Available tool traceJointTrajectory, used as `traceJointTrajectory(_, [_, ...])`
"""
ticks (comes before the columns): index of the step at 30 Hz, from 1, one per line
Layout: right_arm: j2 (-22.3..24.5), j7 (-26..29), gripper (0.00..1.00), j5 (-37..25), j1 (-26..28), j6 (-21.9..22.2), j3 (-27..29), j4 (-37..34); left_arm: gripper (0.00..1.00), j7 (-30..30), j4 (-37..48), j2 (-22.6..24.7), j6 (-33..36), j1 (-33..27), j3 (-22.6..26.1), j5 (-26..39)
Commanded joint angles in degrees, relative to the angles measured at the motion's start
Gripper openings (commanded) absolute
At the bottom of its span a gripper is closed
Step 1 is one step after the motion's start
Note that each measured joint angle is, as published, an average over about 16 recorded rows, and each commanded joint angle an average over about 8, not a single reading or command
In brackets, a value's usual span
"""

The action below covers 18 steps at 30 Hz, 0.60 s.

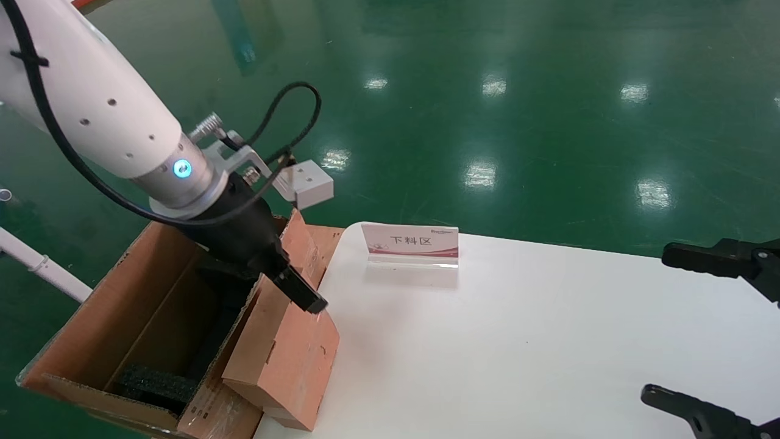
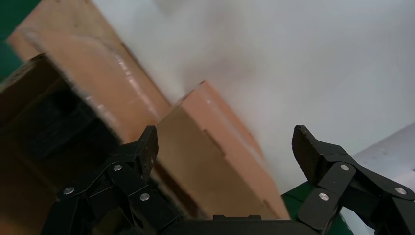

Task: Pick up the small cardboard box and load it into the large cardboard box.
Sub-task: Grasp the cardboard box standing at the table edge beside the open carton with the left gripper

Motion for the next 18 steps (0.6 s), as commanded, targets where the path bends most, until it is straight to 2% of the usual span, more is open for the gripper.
traceJointTrajectory(1, [0.0, 0.0, 1.0, 0.0, 0.0, 0.0, 0.0, 0.0, 1.0, -1.4, -0.1, 0.2, -0.2, -2.1, 2.5, -0.3])
traceJointTrajectory(10, [0.0, 0.0, 1.0, 0.0, 0.0, 0.0, 0.0, 0.0, 1.0, -4.7, -0.1, 0.7, -0.9, -5.6, 11.1, -3.0])
traceJointTrajectory(18, [0.0, 0.0, 1.0, 0.1, 0.0, 0.0, -0.1, 0.0, 1.0, -6.3, -0.1, 0.9, -2.2, -5.7, 15.8, -4.0])
